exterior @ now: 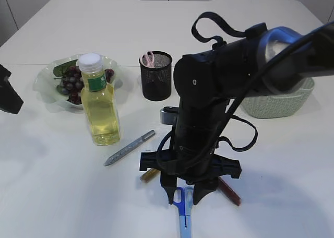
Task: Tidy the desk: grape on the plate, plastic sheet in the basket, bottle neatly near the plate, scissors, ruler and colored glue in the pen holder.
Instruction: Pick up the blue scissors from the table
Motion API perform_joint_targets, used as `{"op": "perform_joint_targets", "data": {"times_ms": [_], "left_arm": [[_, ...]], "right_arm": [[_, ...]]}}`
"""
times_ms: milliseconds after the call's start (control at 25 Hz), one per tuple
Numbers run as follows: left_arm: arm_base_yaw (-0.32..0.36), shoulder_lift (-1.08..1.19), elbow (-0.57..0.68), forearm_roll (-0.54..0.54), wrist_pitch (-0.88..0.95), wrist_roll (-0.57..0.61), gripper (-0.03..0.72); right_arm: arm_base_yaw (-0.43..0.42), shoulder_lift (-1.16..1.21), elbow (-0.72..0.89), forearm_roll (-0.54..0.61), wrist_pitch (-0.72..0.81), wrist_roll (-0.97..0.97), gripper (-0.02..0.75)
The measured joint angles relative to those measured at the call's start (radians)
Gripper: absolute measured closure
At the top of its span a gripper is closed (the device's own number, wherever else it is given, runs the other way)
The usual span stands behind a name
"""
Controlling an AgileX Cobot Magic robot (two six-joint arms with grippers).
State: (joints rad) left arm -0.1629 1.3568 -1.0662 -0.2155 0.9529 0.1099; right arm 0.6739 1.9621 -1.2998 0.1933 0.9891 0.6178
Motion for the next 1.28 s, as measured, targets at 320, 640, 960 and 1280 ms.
{"op": "perform_joint_targets", "data": {"times_ms": [320, 640, 960, 1280], "left_arm": [[0.000, 0.000, 0.000, 0.000, 0.000, 0.000, 0.326], [0.000, 0.000, 0.000, -0.001, 0.005, 0.000, 0.326], [0.000, 0.000, 0.000, -0.001, 0.008, 0.000, 0.326], [0.000, 0.000, 0.000, -0.001, 0.008, 0.000, 0.326]], "right_arm": [[0.028, 0.042, 0.000, -0.014, -0.025, 0.069, 0.370], [0.040, 0.075, 0.000, -0.091, -0.032, 0.087, 0.370], [0.040, 0.075, 0.000, -0.102, -0.044, 0.090, 0.370], [0.040, 0.077, 0.000, -0.112, -0.058, 0.096, 0.370]]}}
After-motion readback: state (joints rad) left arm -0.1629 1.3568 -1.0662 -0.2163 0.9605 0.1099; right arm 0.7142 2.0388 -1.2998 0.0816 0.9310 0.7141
